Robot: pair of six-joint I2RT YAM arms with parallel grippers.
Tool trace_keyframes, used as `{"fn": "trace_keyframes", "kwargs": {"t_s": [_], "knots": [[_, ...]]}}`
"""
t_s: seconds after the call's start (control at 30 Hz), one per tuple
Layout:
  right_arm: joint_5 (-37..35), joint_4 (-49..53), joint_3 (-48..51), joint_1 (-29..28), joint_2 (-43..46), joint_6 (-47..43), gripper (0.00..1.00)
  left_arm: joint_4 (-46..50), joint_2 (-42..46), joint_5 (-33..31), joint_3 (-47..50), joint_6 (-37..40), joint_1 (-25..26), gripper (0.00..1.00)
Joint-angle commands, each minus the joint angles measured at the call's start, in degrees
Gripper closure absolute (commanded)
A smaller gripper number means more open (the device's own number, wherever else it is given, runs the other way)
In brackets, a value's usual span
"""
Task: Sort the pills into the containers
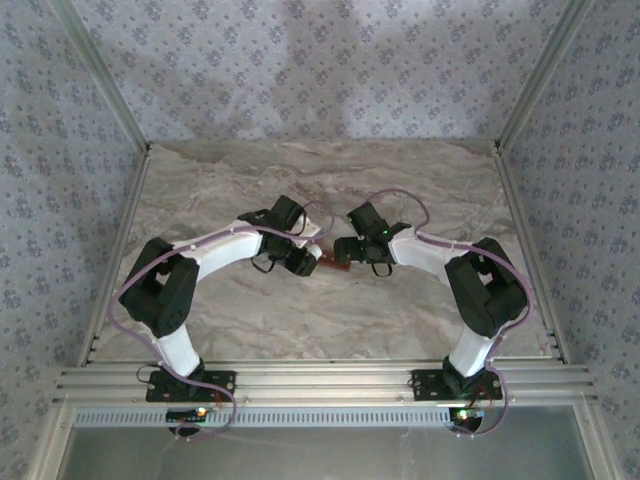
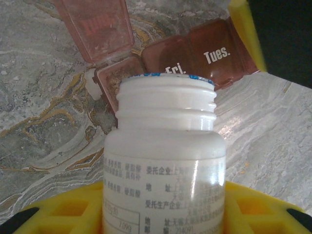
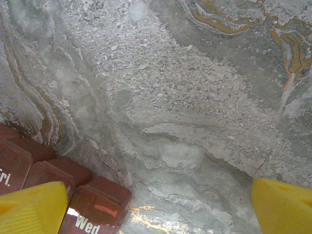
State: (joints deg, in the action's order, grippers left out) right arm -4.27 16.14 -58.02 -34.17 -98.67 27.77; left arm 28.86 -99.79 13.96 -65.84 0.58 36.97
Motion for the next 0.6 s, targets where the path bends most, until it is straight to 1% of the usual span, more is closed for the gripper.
{"fn": "trace_keyframes", "kwargs": {"t_s": [0.0, 0.57], "knots": [[-0.16, 0.69, -0.09, -0.36, -0.19, 0.39, 0.02, 2.85, -0.95, -0.95, -2.42, 0.74, 0.47, 1.00], [0.60, 0.31, 0.31, -0.12, -0.30, 0.38, 0.02, 9.62, -3.51, -2.90, -7.08, 0.26, 0.69, 1.00]]}}
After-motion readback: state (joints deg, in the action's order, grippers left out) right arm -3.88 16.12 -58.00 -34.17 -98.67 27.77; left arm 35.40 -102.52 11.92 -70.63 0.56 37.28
